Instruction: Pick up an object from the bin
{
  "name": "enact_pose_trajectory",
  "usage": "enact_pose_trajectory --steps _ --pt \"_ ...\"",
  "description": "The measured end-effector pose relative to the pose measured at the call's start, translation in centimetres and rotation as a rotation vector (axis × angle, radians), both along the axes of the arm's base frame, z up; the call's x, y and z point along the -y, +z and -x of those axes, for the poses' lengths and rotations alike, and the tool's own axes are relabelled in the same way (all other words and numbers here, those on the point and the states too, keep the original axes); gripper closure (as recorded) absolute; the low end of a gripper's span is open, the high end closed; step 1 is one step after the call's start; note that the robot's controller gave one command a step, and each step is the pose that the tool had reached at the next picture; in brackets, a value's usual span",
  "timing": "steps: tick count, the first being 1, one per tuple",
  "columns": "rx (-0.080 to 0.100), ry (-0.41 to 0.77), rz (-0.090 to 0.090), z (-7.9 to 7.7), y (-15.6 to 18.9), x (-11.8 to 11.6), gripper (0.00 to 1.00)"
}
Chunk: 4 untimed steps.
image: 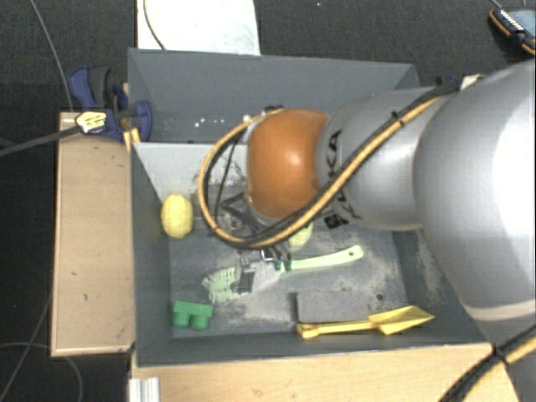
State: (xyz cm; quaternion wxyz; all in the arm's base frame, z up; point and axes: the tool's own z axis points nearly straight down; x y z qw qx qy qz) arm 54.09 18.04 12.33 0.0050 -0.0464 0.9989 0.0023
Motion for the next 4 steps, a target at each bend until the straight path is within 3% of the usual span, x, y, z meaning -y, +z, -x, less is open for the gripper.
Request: enact_pose_trajectory --steps 1,2,3,4 --pt "-0.011 -0.151 0.003 0.3 -5.1 0.8 0.0" --pt "0.008 -0.014 -0.004 -1.0 -3.1 -0.2 0.0" --pt "0.005 -0.03 -0.003 -0.8 -3.4 0.0 0.0" --pt "-0.001 -0.026 0.0 1.2 -2.6 0.1 0.0"
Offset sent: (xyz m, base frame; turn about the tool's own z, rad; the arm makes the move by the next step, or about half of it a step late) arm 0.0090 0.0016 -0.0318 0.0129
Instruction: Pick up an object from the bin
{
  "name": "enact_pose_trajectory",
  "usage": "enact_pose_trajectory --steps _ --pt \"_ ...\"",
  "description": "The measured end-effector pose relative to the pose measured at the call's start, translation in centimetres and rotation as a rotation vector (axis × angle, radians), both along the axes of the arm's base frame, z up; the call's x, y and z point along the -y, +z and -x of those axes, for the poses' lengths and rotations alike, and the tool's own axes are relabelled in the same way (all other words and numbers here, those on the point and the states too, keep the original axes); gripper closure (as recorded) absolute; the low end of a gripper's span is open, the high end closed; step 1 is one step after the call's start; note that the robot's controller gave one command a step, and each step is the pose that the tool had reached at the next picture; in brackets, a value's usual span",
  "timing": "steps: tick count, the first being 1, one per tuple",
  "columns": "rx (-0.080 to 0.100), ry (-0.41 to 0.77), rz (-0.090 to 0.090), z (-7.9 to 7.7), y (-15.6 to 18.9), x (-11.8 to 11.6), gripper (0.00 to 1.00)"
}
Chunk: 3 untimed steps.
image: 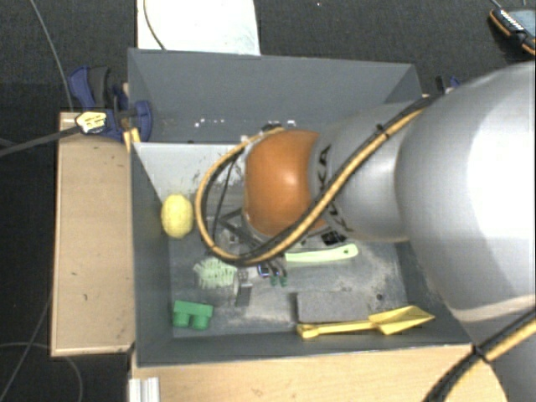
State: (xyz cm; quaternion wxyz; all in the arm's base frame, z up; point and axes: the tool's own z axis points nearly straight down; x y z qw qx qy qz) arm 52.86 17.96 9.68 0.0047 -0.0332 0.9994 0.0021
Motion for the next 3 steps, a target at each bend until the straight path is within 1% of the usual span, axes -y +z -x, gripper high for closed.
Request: enact_pose_trajectory --steps 1,2,3 --pt "0.001 0.19 0.003 0.3 -2.8 4.0 0.0" --pt "0.009 0.108 -0.005 0.5 0.1 0.2 0.0" --pt "0.002 0.211 0.003 0.0 -0.7 4.1 0.0"
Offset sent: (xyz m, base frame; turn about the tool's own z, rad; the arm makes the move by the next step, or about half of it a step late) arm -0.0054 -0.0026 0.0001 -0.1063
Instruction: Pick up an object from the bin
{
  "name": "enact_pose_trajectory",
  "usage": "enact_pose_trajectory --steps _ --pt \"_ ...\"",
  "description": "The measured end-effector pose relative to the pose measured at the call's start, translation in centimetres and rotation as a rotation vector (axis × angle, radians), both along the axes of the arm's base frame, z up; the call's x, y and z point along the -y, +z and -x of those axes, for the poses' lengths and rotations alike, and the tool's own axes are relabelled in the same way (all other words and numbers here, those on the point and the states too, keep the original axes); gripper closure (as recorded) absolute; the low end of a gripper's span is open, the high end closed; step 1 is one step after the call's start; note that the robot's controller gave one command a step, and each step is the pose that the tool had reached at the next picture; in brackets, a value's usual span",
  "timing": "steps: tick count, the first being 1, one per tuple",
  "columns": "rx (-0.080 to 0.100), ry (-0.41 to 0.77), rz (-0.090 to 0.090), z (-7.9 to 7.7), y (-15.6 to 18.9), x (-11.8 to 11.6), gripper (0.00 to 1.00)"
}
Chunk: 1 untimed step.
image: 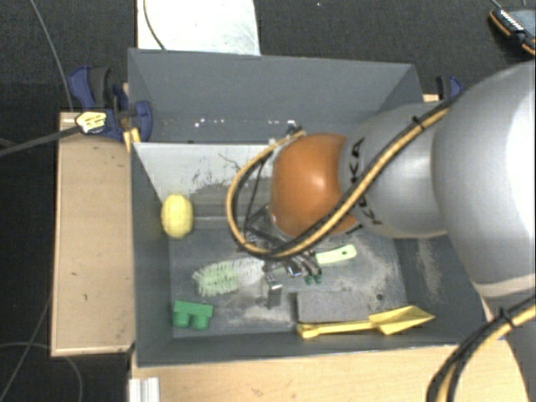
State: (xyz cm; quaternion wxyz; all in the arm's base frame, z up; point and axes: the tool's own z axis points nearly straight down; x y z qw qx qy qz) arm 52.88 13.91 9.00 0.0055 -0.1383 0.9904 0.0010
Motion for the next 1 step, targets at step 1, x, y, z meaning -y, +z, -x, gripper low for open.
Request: enact_pose_trajectory --steps 1 --pt "0.003 -0.085 -0.01 0.42 -1.51 -3.26 1.0"
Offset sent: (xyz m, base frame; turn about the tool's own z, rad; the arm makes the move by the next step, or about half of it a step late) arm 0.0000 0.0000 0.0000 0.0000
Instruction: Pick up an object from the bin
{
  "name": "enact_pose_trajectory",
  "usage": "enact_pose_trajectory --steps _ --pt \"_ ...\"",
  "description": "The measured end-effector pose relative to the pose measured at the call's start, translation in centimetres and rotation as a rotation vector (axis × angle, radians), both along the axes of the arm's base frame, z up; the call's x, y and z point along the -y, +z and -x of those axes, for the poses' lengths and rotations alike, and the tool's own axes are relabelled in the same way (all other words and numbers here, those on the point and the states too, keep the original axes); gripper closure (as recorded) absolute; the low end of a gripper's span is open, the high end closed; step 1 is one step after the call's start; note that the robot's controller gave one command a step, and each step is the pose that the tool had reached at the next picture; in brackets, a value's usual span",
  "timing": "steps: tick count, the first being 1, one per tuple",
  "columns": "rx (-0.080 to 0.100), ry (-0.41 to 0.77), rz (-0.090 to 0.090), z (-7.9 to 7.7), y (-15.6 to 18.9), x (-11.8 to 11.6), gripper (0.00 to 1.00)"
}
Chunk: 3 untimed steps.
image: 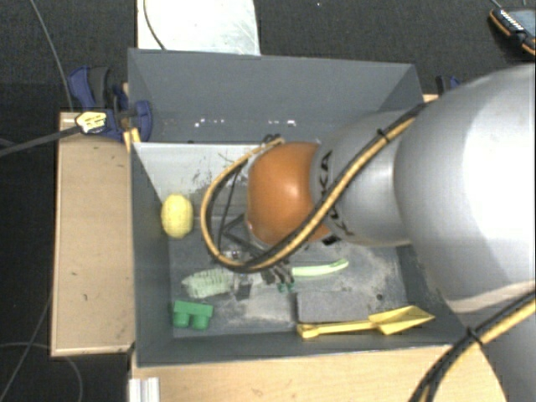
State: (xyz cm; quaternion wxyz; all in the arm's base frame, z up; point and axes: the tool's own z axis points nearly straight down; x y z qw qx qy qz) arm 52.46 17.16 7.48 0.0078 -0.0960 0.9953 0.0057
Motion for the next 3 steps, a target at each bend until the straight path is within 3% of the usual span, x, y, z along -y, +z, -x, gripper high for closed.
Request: enact_pose_trajectory --steps 1,2,3 --pt "0.0 -0.001 0.0 0.0 0.0 0.0 1.0" --pt "0.001 0.023 0.0 1.2 10.4 0.4 1.0" --pt "-0.002 0.013 0.0 -0.7 13.7 0.0 1.0"
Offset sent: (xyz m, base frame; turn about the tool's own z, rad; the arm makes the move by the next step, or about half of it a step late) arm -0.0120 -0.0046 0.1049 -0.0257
